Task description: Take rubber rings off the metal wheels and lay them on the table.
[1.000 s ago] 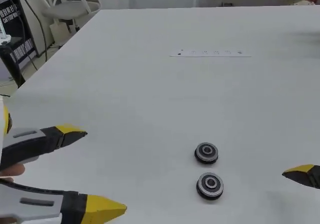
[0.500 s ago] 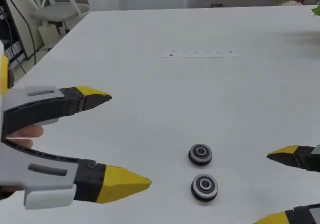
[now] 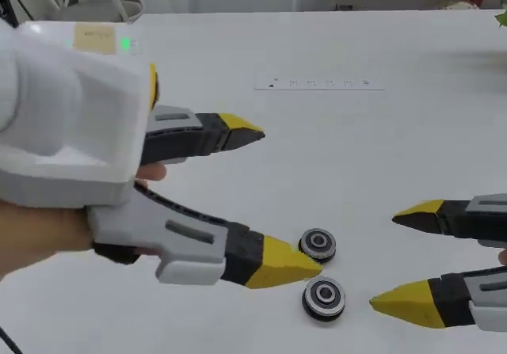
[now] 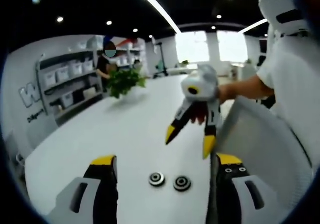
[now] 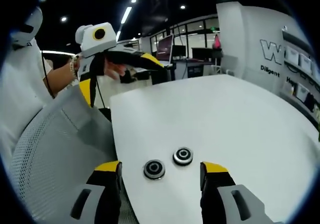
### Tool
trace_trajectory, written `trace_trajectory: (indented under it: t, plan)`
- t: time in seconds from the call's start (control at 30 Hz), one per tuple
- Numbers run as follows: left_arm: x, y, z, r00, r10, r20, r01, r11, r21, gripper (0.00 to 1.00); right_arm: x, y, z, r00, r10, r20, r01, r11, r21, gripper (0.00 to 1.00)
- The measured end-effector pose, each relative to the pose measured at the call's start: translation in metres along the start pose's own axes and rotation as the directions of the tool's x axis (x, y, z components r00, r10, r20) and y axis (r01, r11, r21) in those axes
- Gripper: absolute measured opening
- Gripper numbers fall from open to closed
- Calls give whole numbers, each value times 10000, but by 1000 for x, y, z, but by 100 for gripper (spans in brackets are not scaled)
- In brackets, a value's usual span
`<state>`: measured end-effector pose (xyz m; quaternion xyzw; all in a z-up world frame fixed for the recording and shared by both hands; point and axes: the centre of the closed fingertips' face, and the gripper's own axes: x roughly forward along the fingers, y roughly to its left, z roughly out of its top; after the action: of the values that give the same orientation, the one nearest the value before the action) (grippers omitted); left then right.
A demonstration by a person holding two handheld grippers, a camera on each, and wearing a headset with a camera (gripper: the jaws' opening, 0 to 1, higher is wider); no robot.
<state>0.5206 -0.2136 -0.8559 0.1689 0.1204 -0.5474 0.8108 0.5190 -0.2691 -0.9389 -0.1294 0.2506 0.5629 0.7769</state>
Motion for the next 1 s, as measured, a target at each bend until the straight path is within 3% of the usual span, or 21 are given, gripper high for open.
trace_trajectory:
  t: [0.2,0.33,0.43,0.53,0.7,0.8,0.9,1.0]
  plan:
    - [21,9,-2,9997,-246,65,246,9997,3,72,13,-2,2,9992,395,91,-391,9986,-345,53]
    - [34,11,-8,9995,-322,-40,322,9994,141,69,24,-3,-9,9985,527,-155,-533,9977,-424,47]
    - [46,11,-17,9993,-370,-52,370,9993,53,64,29,0,-19,9967,640,-497,-666,9964,-525,44]
    - [52,5,-29,9986,-520,-37,518,9979,-386,62,35,3,-31,9931,682,-952,-766,9933,-867,41]
    - [57,-1,-47,9987,-515,-7,513,9960,-737,50,42,8,-40,9910,820,-1061,-911,9923,-843,37]
    - [59,-4,-59,9978,-592,-291,558,9928,-1057,45,46,10,-44,9917,790,-1017,-871,9932,-778,31]
    - [62,-8,-66,9969,-649,-453,597,9924,-1080,44,47,13,-57,9862,666,-1515,-838,9904,-1104,29]
    - [67,-12,-73,9955,-717,-624,638,9907,-1204,40,50,14,-58,9853,647,-1584,-855,9880,-1288,29]
